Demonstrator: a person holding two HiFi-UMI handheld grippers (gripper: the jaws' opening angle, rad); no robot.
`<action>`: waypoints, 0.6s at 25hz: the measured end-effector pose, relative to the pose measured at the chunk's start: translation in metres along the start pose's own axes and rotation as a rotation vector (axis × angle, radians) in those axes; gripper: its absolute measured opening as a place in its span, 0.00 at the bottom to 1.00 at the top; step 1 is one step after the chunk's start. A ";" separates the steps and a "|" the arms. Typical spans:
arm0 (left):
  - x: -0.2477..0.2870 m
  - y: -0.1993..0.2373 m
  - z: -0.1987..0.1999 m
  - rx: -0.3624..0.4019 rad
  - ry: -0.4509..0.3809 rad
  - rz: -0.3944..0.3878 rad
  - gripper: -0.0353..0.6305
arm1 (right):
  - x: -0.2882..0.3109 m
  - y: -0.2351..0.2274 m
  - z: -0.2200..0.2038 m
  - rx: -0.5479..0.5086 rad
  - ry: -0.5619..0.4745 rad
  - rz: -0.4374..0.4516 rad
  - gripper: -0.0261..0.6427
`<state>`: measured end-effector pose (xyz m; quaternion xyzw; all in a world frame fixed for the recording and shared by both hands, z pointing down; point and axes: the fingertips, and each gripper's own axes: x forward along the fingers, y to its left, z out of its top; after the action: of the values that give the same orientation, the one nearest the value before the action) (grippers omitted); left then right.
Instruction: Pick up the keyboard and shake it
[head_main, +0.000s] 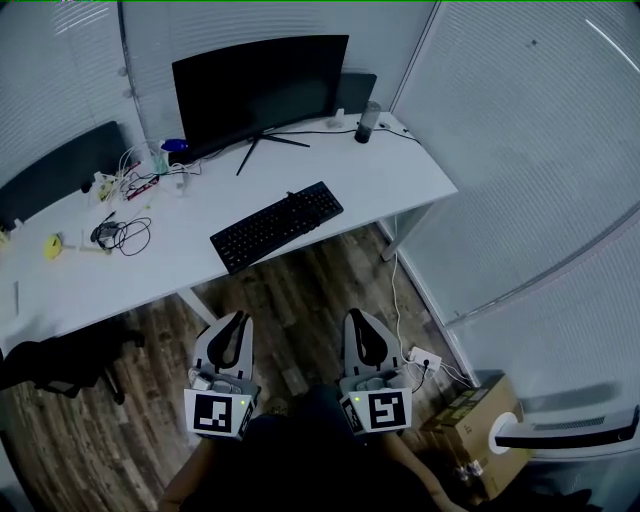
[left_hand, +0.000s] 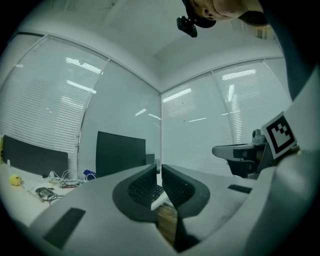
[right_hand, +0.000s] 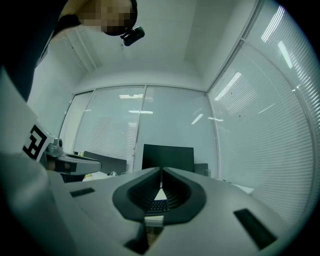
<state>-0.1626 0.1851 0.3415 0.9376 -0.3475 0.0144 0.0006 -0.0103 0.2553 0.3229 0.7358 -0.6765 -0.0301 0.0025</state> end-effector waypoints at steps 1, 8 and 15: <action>0.002 0.002 -0.004 -0.009 0.005 0.000 0.09 | 0.006 0.000 -0.002 -0.003 0.004 0.006 0.08; 0.032 0.037 -0.021 -0.029 0.036 0.072 0.09 | 0.073 -0.003 -0.013 -0.003 -0.008 0.089 0.08; 0.087 0.074 -0.038 -0.045 0.047 0.199 0.09 | 0.162 -0.020 -0.030 -0.014 -0.017 0.247 0.08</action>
<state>-0.1459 0.0731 0.3814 0.8976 -0.4389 0.0285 0.0285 0.0239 0.0948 0.3453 0.6463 -0.7619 -0.0408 0.0056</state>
